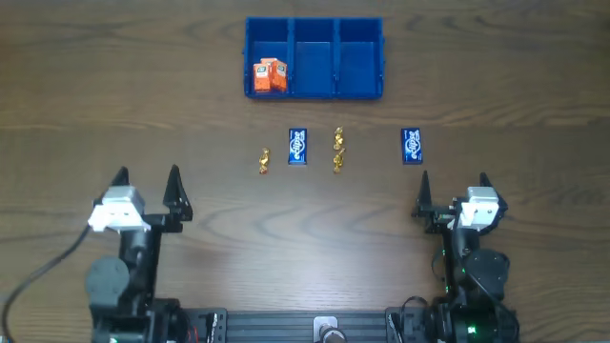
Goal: Sort Candies Into Trays
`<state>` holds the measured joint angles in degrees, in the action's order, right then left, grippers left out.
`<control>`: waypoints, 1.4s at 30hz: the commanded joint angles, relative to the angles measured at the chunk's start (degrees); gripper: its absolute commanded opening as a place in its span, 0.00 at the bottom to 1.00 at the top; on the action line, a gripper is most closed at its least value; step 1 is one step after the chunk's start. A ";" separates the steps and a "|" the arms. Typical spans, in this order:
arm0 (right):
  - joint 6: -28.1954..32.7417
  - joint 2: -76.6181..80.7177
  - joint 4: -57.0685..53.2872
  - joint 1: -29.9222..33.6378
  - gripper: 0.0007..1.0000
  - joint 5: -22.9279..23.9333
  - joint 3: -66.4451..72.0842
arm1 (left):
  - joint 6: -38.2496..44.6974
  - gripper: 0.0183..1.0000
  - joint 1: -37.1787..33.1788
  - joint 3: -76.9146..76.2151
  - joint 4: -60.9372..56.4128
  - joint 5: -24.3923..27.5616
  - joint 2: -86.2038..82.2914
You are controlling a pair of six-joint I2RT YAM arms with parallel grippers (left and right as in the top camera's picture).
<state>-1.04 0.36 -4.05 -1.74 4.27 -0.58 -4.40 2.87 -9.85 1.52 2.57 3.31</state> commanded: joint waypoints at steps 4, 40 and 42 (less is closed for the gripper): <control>-0.61 -0.20 -0.24 -0.13 1.00 -0.13 0.13 | 5.18 0.93 -1.49 9.27 -1.81 6.60 -3.17; -0.68 68.26 -42.36 -0.13 1.00 -7.21 -65.37 | 5.09 1.00 -1.51 9.57 2.05 7.96 -3.15; -2.14 80.46 -52.00 -0.20 1.00 -7.41 -75.97 | 5.09 1.00 -1.51 9.57 2.03 7.96 -3.15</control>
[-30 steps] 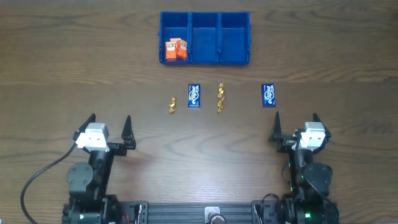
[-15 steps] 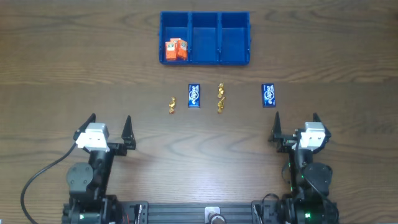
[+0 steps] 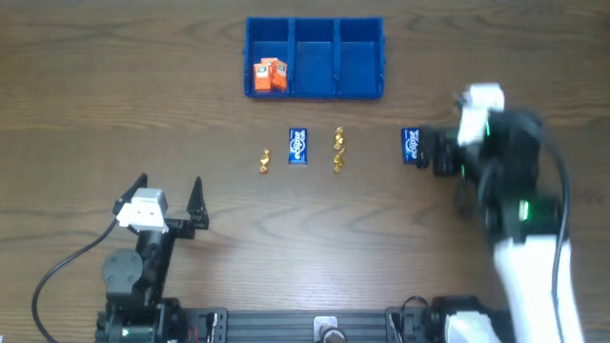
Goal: Sort Candies Into Trays
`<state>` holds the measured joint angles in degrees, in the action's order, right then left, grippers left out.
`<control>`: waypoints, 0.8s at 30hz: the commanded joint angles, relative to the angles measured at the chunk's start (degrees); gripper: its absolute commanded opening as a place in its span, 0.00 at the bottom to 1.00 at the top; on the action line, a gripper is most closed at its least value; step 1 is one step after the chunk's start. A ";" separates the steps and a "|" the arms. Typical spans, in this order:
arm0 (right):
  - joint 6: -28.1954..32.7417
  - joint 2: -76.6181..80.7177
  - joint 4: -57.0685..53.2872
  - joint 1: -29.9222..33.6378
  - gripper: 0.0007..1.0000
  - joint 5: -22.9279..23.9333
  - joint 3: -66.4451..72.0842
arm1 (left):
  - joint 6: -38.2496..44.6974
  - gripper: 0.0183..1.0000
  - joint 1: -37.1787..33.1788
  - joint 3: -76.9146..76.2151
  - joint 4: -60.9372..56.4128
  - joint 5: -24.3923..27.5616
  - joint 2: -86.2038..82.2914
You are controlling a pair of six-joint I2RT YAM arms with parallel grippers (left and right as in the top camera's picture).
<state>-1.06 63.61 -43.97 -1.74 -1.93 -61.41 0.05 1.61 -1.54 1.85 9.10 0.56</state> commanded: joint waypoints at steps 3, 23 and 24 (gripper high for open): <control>-5.29 29.92 -15.54 -0.20 1.00 -1.29 -19.47 | 0.63 1.00 -0.24 1.27 1.70 1.42 -0.39; -6.45 55.10 -10.88 -0.90 0.89 3.19 -19.28 | 0.63 1.00 -0.24 1.27 1.70 1.42 -0.39; -6.43 55.34 -10.58 -0.90 0.86 3.19 -19.23 | 0.63 1.00 -0.24 1.27 1.70 1.40 -0.39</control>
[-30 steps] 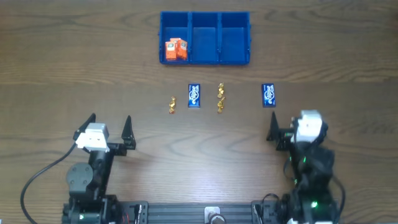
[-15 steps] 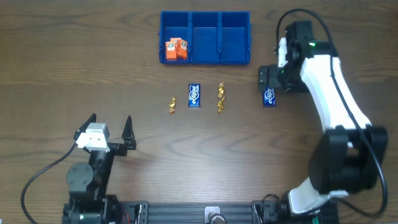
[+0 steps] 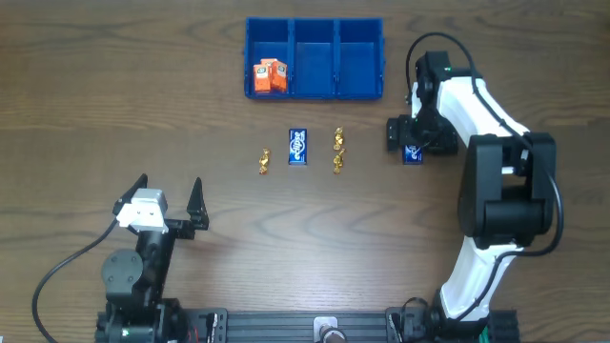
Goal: Sort Candies Into Trays
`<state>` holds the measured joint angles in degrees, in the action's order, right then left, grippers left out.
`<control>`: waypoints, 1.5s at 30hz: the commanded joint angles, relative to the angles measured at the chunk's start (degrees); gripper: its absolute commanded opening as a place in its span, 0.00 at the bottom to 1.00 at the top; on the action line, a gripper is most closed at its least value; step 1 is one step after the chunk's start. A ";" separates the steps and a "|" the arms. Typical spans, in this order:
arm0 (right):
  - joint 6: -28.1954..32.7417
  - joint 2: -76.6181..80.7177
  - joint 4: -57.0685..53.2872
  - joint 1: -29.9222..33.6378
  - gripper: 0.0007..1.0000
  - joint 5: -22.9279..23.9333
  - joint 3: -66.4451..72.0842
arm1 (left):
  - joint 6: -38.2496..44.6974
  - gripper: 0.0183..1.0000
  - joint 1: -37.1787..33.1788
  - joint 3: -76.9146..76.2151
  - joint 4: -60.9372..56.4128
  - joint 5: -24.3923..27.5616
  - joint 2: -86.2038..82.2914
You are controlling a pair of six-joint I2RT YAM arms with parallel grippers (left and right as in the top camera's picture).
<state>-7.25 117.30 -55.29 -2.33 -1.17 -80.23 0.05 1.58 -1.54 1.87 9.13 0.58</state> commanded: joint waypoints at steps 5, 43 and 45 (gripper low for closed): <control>-0.26 1.88 1.62 -1.22 0.48 3.23 -0.42 | 0.63 1.00 -0.22 1.27 1.68 1.40 -0.42; -12.96 5.27 26.99 -26.56 0.35 15.74 -22.12 | 0.63 1.00 -0.22 1.27 1.68 1.40 -0.42; -13.42 6.12 27.15 -26.53 0.34 15.82 -22.12 | 0.63 1.00 -0.22 1.27 1.70 1.40 -0.42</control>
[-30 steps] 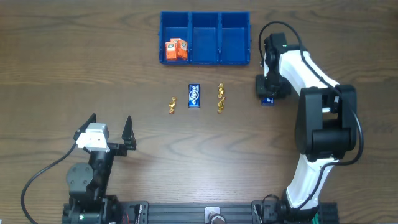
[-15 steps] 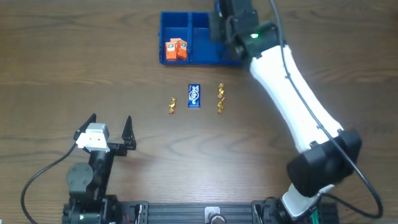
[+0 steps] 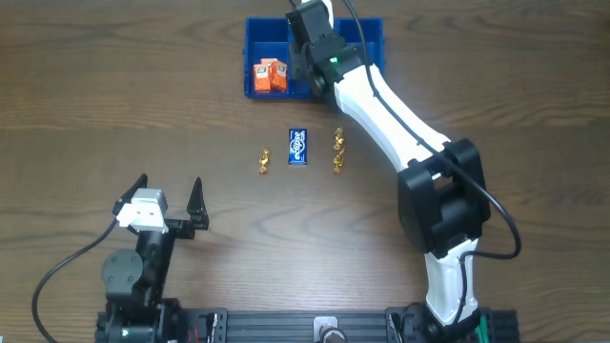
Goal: Sort Candies Into Trays
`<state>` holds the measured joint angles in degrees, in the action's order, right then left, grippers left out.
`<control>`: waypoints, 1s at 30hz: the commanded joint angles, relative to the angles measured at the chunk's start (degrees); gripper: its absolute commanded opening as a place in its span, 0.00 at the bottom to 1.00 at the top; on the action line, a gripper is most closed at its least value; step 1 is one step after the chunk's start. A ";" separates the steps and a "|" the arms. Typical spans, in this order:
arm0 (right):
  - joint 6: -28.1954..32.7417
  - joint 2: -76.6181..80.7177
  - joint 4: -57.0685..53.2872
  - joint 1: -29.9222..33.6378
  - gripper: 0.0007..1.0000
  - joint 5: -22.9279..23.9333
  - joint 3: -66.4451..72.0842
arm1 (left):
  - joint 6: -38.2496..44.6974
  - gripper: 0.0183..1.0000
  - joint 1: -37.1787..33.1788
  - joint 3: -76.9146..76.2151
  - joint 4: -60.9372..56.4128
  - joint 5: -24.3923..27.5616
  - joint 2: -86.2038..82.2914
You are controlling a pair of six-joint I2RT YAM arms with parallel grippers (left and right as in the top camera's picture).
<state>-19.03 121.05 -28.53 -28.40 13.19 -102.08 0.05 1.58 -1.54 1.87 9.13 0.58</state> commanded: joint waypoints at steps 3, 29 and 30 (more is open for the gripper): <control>-2.47 2.49 0.90 -0.46 0.35 3.34 -0.26 | 0.63 1.00 -0.22 1.27 1.70 1.40 -0.42; -17.57 -6.82 -29.27 -12.46 1.00 0.24 2.27 | 0.63 1.00 -0.22 1.27 1.68 1.40 -0.42; -18.69 -4.81 -29.27 -12.46 1.00 -0.50 3.21 | 0.63 1.00 -0.22 1.27 1.70 1.40 -0.42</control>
<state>-32.86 112.36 -57.49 -40.95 14.74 -101.43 0.05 1.58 -1.54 1.87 9.13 0.58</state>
